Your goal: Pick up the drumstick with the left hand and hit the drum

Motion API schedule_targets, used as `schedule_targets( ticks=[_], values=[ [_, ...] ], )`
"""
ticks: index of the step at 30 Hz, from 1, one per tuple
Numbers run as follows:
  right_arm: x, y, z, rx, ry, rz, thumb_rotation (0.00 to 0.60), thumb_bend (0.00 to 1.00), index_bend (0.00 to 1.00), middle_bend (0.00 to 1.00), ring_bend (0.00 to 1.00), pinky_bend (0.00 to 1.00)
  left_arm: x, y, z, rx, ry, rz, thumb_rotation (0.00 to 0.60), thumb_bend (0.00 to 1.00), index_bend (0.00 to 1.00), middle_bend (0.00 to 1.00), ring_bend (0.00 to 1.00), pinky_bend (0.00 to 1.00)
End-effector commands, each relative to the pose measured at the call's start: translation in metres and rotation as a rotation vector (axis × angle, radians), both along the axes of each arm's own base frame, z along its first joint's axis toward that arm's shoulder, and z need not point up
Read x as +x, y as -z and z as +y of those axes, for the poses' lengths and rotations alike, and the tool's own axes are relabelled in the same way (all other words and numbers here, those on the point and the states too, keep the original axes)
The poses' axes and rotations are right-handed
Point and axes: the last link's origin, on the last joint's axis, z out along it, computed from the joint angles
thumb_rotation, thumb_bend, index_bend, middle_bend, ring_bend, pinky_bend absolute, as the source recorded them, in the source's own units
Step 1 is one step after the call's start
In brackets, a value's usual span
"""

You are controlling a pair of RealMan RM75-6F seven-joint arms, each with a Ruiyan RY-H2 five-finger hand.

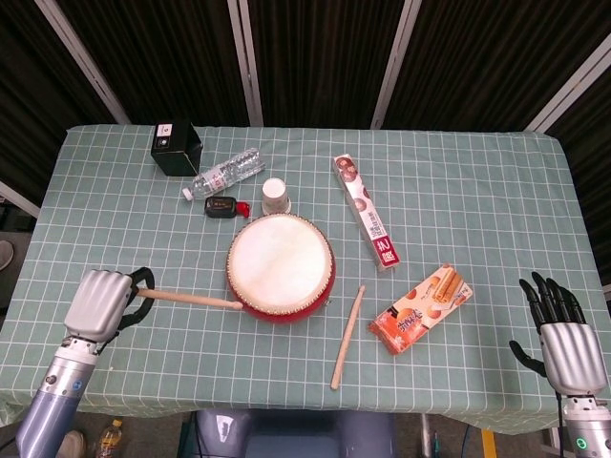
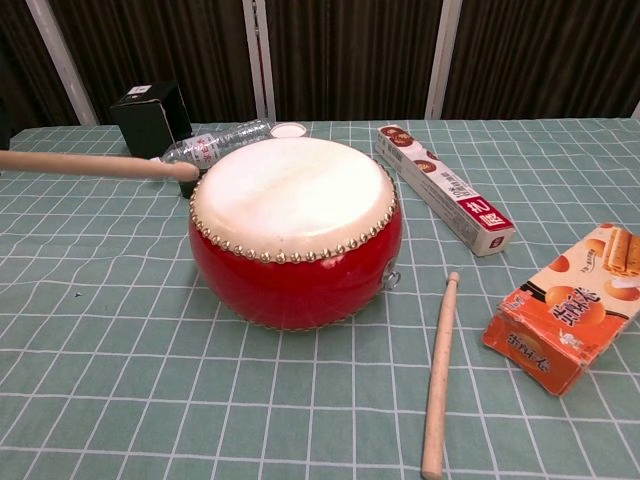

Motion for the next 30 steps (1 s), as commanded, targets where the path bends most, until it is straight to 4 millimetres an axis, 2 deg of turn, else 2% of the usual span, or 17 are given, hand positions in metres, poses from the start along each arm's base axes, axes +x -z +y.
schedule_targets(
  ticks=[1,5,12,17,20,22,27,30],
  values=[
    [0.000,0.000,0.000,0.000,0.001,-0.002,0.600,0.25,0.00,0.00,0.00,0.12,0.010,0.004,0.022,0.011,-0.044,-0.041,0.600,0.48,0.77,1.00,1.00,1.00],
    [-0.001,-0.001,-0.001,-0.001,0.005,-0.008,0.600,0.25,0.00,0.00,0.00,0.12,0.024,0.010,0.041,0.028,-0.074,-0.086,0.600,0.50,0.77,1.00,1.00,1.00],
    [-0.001,-0.001,-0.001,0.000,0.007,-0.015,0.600,0.25,0.00,0.00,0.00,0.12,0.061,0.010,0.068,0.117,-0.055,-0.306,0.600,0.50,0.77,1.00,1.00,1.00],
    [-0.001,-0.001,-0.001,-0.001,0.007,-0.017,0.600,0.25,0.00,0.00,0.00,0.12,0.087,0.007,0.091,0.188,0.008,-0.326,0.600,0.50,0.77,1.00,1.00,1.00],
    [0.000,-0.001,-0.001,-0.003,0.004,-0.021,0.600,0.25,0.00,0.00,0.00,0.12,0.096,0.008,0.100,0.235,0.038,-0.359,0.600,0.50,0.77,1.00,1.00,1.00],
    [0.000,-0.001,-0.002,-0.004,0.002,-0.023,0.600,0.25,0.00,0.00,0.00,0.12,0.098,0.016,0.103,0.239,0.038,-0.399,0.600,0.50,0.76,1.00,1.00,1.00],
    [0.000,-0.001,-0.001,-0.001,0.003,-0.027,0.600,0.25,0.00,0.00,0.00,0.12,0.089,0.039,0.111,0.205,0.033,-0.206,0.600,0.50,0.78,1.00,1.00,1.00],
    [0.000,-0.001,-0.001,-0.001,0.003,-0.029,0.600,0.25,0.00,0.00,0.00,0.12,0.076,0.051,0.113,0.116,-0.017,0.046,0.600,0.50,0.78,1.00,1.00,1.00]
  ],
)
